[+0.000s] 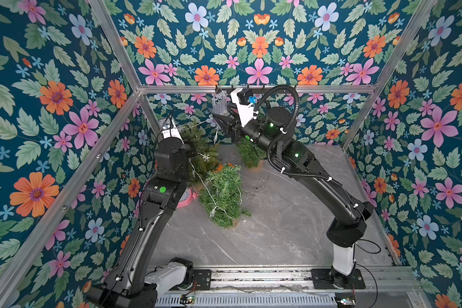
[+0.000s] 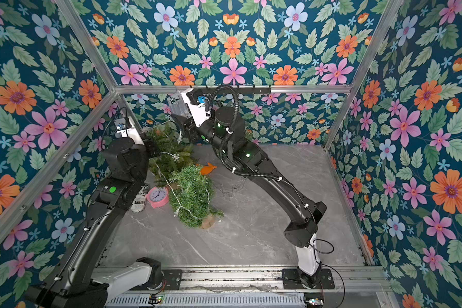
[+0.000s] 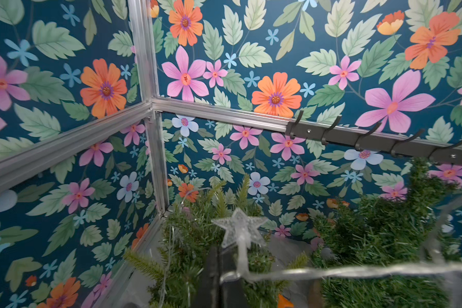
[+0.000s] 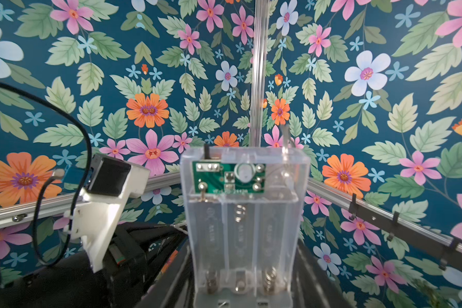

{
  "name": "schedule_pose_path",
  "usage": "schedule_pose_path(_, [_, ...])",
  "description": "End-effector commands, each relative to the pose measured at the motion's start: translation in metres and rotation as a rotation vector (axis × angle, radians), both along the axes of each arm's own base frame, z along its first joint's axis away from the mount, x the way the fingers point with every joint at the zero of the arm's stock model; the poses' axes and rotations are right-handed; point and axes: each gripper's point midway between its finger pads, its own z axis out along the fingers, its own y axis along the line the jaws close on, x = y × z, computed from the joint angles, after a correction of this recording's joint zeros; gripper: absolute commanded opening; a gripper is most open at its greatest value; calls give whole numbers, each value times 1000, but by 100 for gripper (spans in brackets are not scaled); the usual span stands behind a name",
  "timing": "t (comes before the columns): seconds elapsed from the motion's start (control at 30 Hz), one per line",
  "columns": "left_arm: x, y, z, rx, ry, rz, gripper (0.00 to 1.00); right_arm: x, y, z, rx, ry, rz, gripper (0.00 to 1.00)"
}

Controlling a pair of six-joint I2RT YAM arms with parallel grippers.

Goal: Wrap string light around the christmas tree
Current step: Wrap the light string around the Christmas tree.

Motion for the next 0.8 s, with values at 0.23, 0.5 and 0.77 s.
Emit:
schedule_pose_path(0.23, [19,-28,-7,-28,24,-152,1,18,-41,14,57,-37,-172,19])
schedule_pose_path(0.5, [28,-60,-12,-49,30,-319,3,32,-70,-3,82,23,-224,19])
schedule_pose_path(0.77, [32,-96,-23,-80,84,-514,27,44,-97,-30,83,82,-278,18])
